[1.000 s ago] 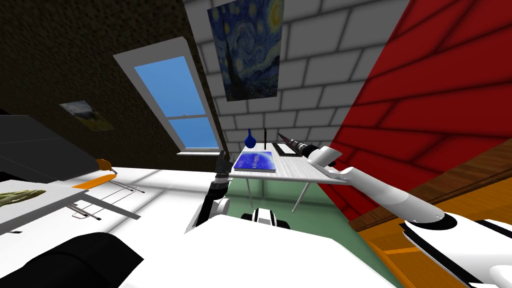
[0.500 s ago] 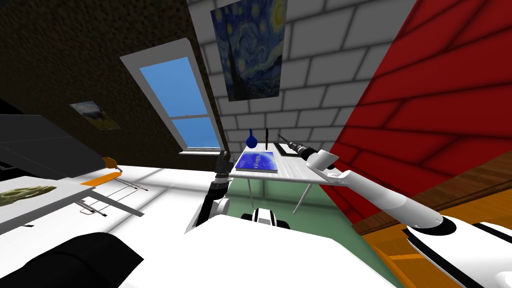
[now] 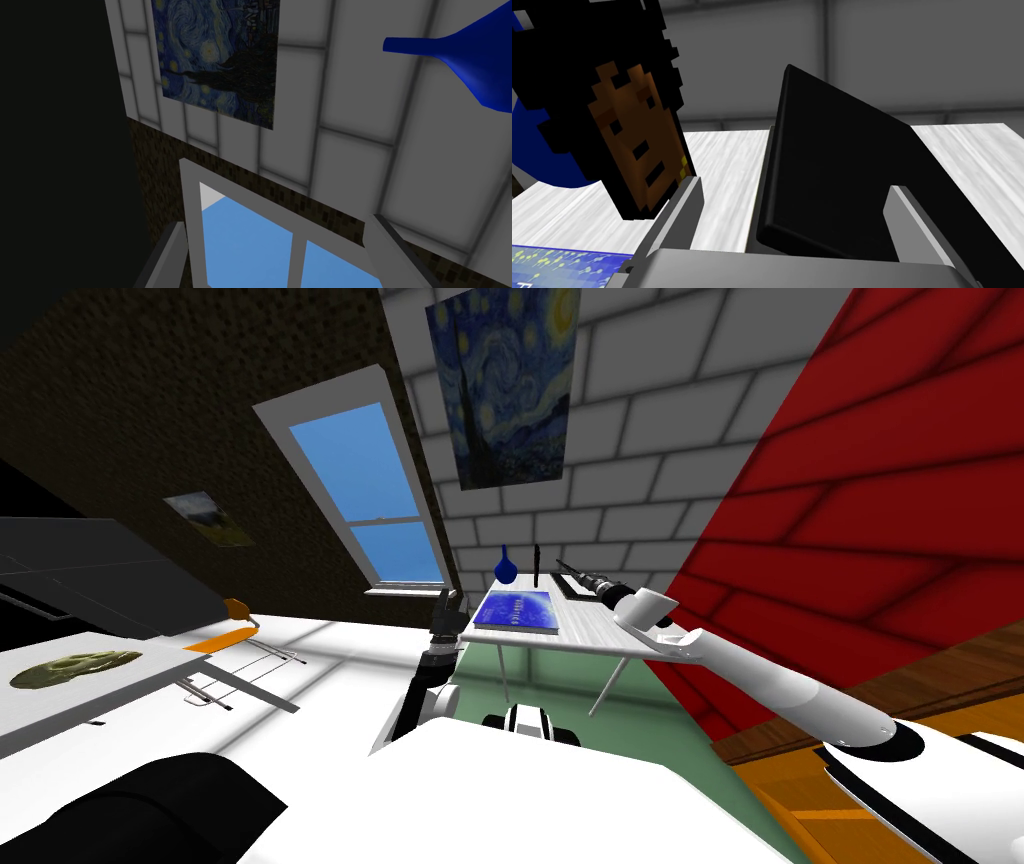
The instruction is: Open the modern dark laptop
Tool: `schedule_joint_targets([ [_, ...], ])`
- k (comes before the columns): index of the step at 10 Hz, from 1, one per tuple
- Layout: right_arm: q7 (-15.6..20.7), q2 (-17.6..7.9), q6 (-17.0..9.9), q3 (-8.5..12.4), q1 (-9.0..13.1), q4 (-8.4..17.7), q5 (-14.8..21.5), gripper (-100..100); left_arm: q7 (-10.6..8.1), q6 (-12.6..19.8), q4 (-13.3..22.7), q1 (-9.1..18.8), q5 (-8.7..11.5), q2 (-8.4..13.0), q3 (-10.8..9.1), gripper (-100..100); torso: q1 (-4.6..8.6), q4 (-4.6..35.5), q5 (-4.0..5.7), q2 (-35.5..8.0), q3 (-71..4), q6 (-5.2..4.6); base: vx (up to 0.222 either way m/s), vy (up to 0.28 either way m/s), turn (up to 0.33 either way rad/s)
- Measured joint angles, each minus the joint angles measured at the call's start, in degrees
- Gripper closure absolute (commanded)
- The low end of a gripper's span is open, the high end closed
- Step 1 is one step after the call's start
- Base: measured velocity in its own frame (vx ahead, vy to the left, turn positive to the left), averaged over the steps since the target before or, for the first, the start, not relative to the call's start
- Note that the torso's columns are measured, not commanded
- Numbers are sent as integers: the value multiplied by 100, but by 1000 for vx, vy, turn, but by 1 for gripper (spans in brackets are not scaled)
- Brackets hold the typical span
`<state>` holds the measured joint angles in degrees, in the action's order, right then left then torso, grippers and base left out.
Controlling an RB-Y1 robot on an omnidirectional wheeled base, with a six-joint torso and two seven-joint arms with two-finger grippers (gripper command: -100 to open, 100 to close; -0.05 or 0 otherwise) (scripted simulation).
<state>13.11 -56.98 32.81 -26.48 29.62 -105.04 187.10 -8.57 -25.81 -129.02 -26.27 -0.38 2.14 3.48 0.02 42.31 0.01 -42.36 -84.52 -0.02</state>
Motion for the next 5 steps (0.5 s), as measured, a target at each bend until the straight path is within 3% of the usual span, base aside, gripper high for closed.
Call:
schedule_joint_targets([
  [5,176,-379,94,30,358,84,-635,-100,0,0,0,0,0,0,0,0,-3,-4,-1,11,-7,2,-23,11,38],
])
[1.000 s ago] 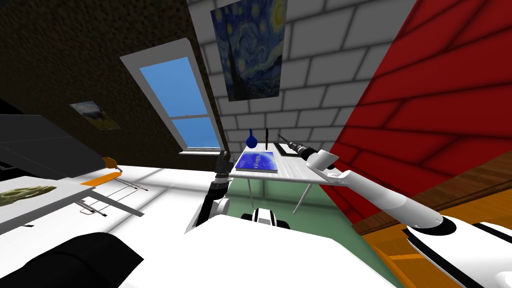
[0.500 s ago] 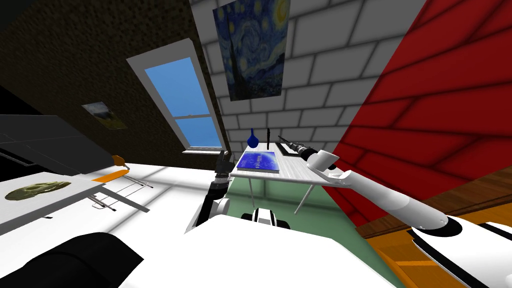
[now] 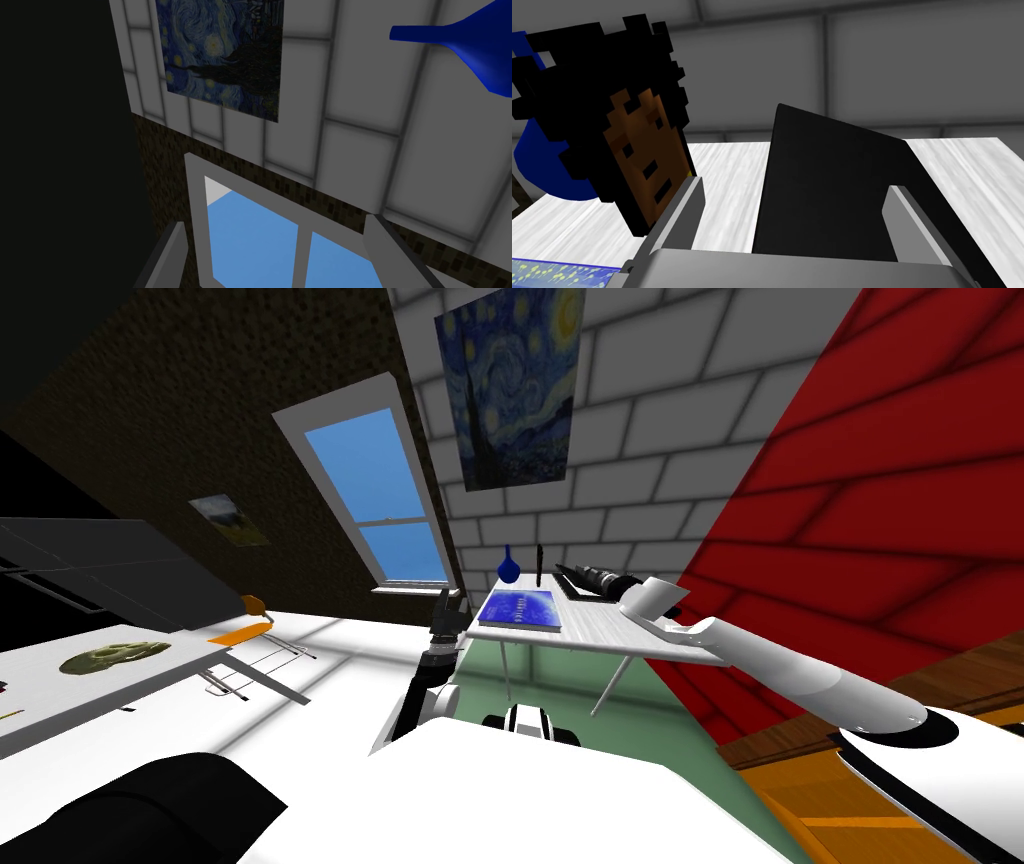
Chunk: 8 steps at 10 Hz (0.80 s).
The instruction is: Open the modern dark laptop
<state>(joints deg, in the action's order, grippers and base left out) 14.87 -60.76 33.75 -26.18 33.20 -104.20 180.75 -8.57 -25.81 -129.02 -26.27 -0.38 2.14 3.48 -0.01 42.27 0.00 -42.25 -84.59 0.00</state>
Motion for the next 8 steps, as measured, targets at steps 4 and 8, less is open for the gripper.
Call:
schedule_joint_targets([
  [4,67,-145,21,23,112,34,-229,0,0,0,0,0,0,0,0,0,4,0,1,0,0,-1,-8,4,12],
  [8,68,-145,21,23,112,34,-229,0,0,0,0,0,0,0,0,0,0,2,0,-4,3,0,0,0,0],
])
